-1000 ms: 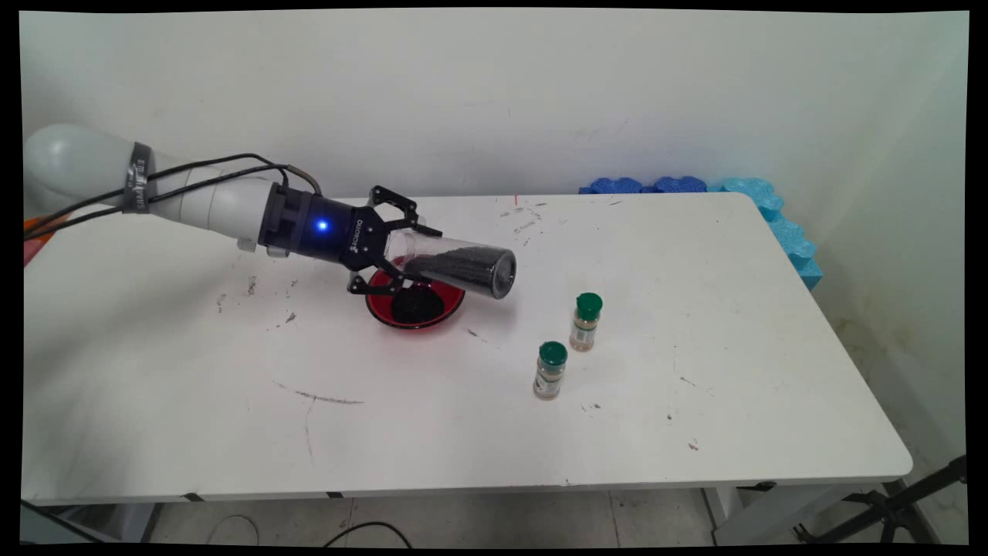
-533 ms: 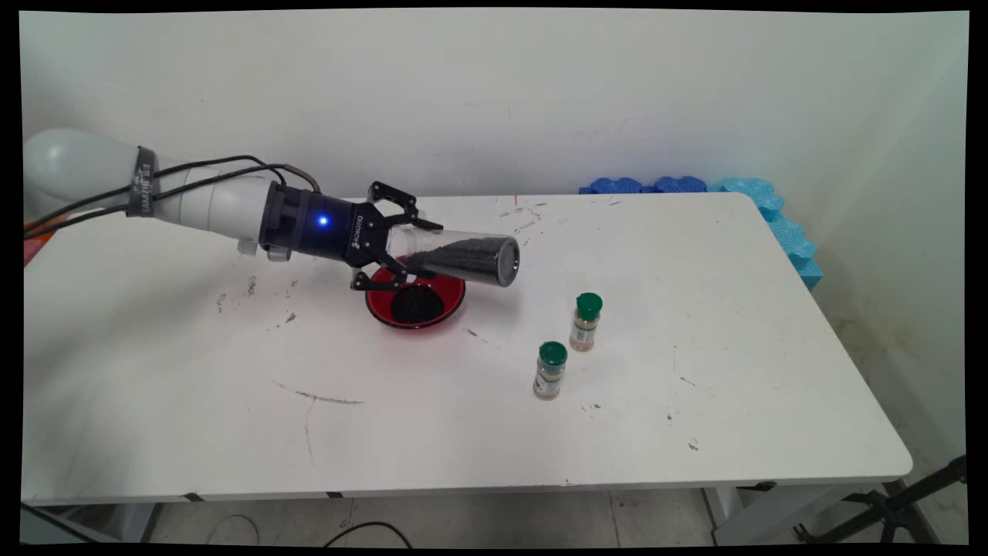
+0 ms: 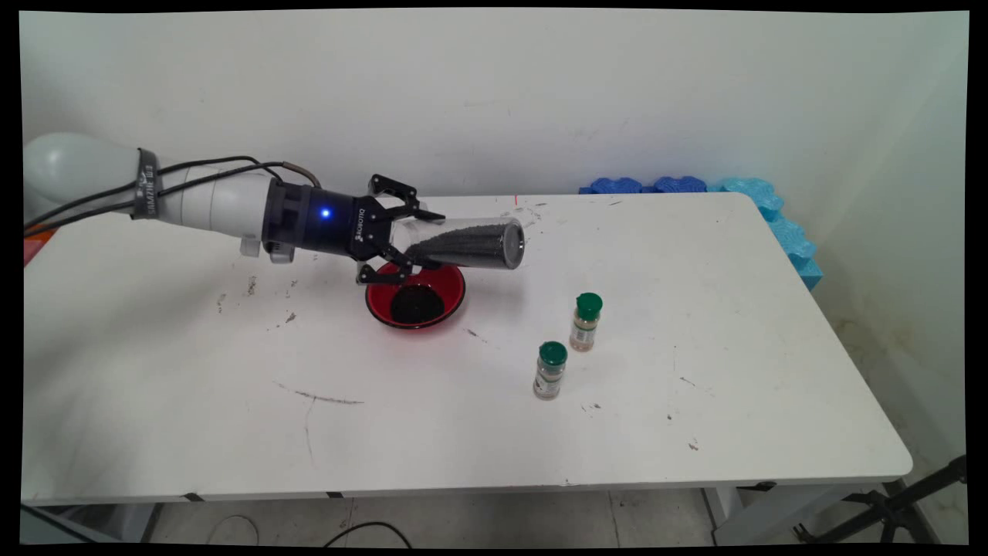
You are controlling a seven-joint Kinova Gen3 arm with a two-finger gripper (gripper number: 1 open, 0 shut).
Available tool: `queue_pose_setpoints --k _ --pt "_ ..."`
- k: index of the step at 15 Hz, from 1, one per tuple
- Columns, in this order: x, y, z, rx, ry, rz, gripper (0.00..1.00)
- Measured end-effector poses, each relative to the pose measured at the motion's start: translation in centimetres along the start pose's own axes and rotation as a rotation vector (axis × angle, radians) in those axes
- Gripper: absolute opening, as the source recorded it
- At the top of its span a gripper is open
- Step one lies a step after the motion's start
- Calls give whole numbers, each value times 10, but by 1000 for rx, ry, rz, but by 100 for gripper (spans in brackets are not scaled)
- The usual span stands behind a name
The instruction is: Pour the black seasoning powder in the red bowl
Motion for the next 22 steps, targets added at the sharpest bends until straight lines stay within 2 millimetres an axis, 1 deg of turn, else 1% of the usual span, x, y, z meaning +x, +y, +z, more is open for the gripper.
queue_pose_setpoints --k 22 --pt "-4 0 7 -48 -29 -61 0"
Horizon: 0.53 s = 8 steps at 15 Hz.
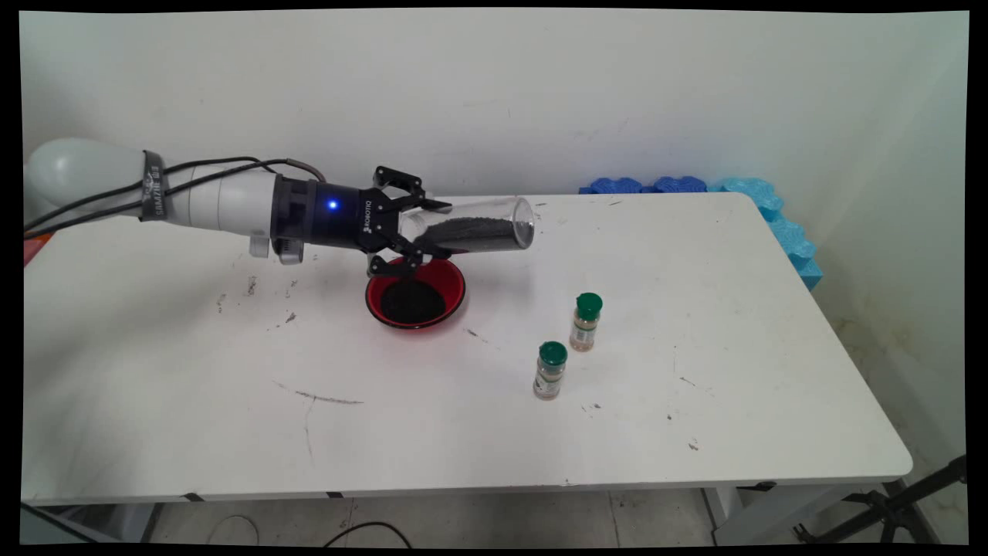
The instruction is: Pour the black seasoning powder in the red bowl
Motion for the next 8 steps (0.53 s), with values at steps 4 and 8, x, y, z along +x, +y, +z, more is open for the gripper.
queue_pose_setpoints --k 4,8 --pt "0 0 1 -3 -1 0 0" --pt "1 0 2 0 6 38 0"
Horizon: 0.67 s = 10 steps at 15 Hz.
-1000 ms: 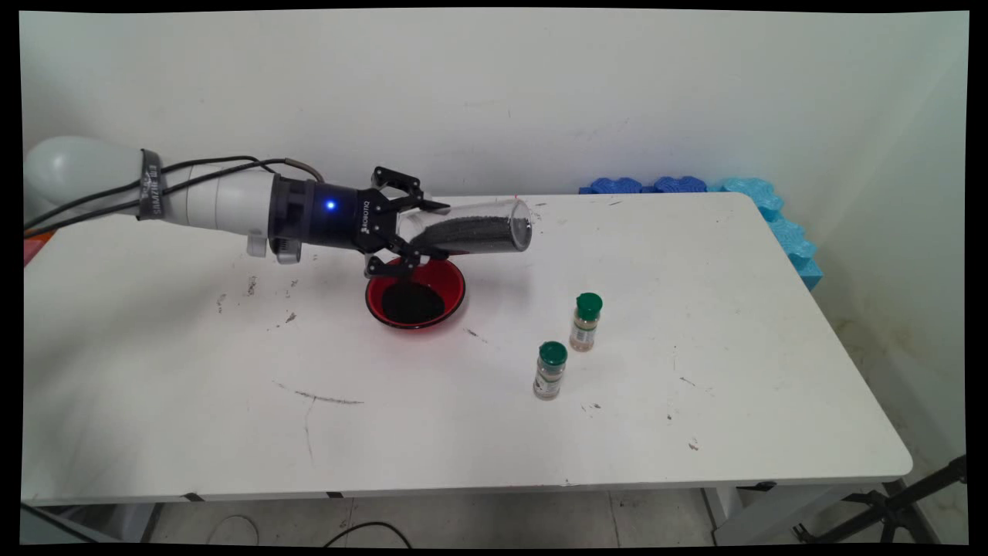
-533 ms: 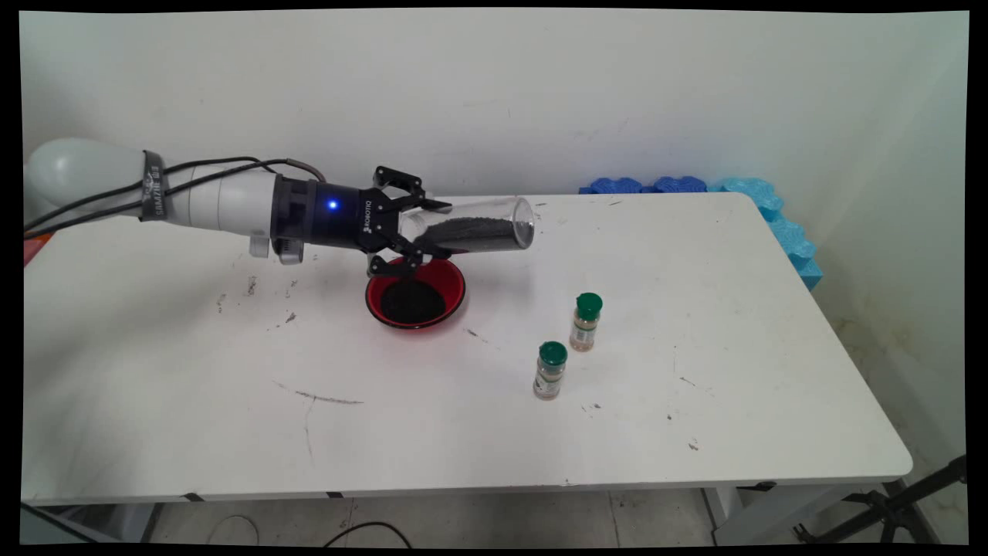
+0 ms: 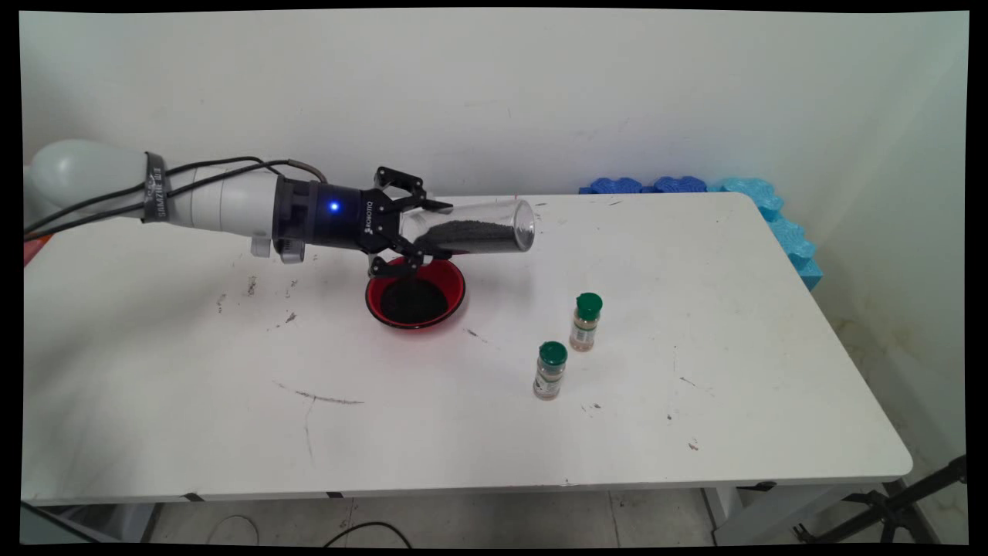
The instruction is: Pour the black seasoning powder in the red bowl
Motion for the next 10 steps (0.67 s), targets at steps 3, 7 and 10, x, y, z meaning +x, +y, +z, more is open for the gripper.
queue_pose_setpoints --k 3,7,10 --pt "2 4 1 7 13 91 0" --pt "1 12 1 20 38 276 0" --pt "0 20 2 38 54 426 0"
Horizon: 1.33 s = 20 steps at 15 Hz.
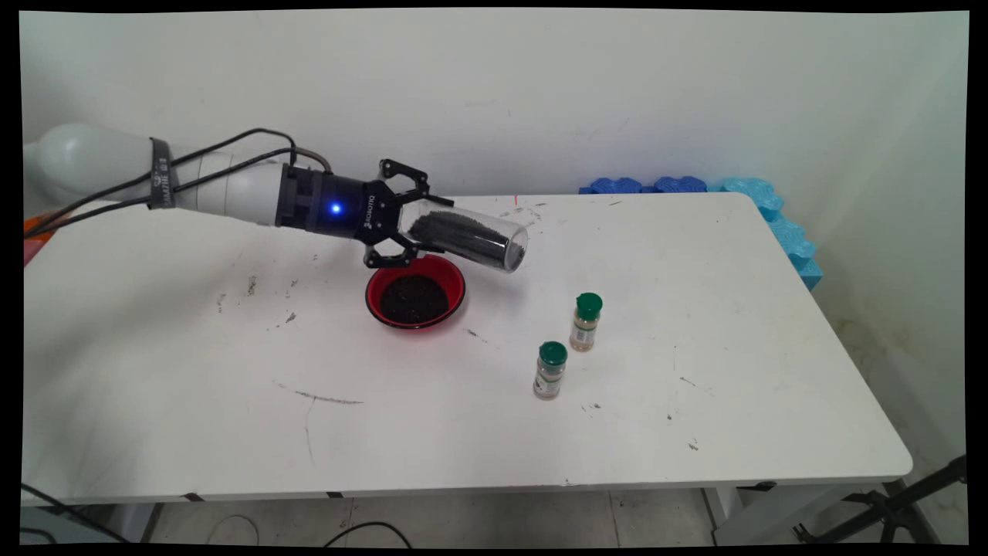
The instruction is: Pour the black seasoning powder in the red bowl
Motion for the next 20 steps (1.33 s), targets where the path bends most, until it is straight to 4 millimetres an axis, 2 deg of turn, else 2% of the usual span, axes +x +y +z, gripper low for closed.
queue_pose_setpoints --k 6,20 --pt "-3 15 0 28 -2 327 0" --pt "-17 54 0 83 -43 945 0"
